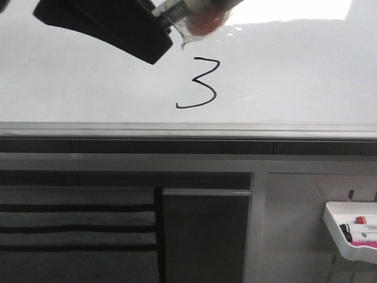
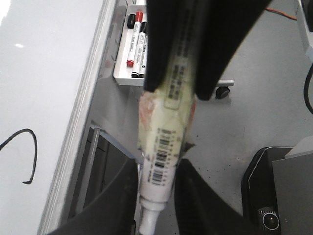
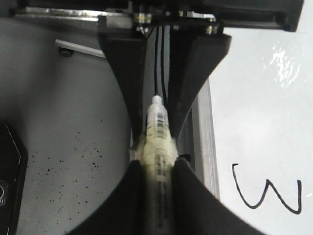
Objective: Write number 3 on whiteboard
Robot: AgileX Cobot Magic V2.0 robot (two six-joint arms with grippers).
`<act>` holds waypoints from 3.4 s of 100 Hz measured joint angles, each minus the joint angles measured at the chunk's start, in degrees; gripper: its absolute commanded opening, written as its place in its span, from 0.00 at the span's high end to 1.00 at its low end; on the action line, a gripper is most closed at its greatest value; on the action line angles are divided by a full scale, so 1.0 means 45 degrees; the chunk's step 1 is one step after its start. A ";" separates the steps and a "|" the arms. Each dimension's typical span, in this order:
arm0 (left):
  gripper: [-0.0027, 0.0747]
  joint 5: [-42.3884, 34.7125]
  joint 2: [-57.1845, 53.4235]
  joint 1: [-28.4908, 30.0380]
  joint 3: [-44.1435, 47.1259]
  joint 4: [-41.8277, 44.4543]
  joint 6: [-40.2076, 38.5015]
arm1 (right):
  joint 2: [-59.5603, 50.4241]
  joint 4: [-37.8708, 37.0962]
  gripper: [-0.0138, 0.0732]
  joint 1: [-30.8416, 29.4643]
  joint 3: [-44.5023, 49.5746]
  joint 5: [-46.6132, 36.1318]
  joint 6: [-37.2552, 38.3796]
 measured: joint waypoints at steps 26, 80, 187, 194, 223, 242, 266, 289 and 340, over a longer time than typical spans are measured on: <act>0.75 0.0008 0.0000 0.0000 0.0000 0.0000 0.0000 | 0.0000 0.0000 0.86 0.0000 0.0000 0.0097 0.0000; 0.99 0.0057 0.0000 -0.0050 0.0000 0.0027 0.0098 | 0.0000 -0.0022 0.85 0.0000 0.0000 0.0125 0.0028; 0.99 -0.8671 0.0709 0.5233 0.2735 -0.4359 -0.4396 | -0.2908 -0.1765 0.40 -0.5386 0.0032 0.2595 0.5579; 0.99 -0.8754 0.0995 0.5233 0.2735 -0.4598 -0.4393 | -0.2863 -0.1765 0.40 -0.5386 0.0032 0.2595 0.5579; 0.95 -0.8786 0.1395 0.5233 0.2690 -0.4781 -0.4422 | -0.2703 -0.1765 0.40 -0.5386 0.0104 0.2595 0.5606; 0.50 -0.8710 0.1427 0.5233 0.2690 -0.4756 -0.4422 | -0.2703 -0.1765 0.40 -0.5386 0.0112 0.2595 0.5709; 0.45 -0.8237 0.1058 0.5503 0.2690 -0.2810 -0.4422 | -0.2967 -0.3980 0.40 -0.5386 0.0112 0.2832 0.8714; 0.45 -0.5666 -0.1843 0.6580 0.2690 -0.0315 -0.5066 | -0.4421 -0.6660 0.40 -0.5397 0.0199 0.3419 1.4643; 0.86 -0.5162 -0.8784 0.6475 0.5654 0.5932 -1.2290 | -0.8283 -0.6854 0.86 -0.5397 0.6012 -0.2782 1.7243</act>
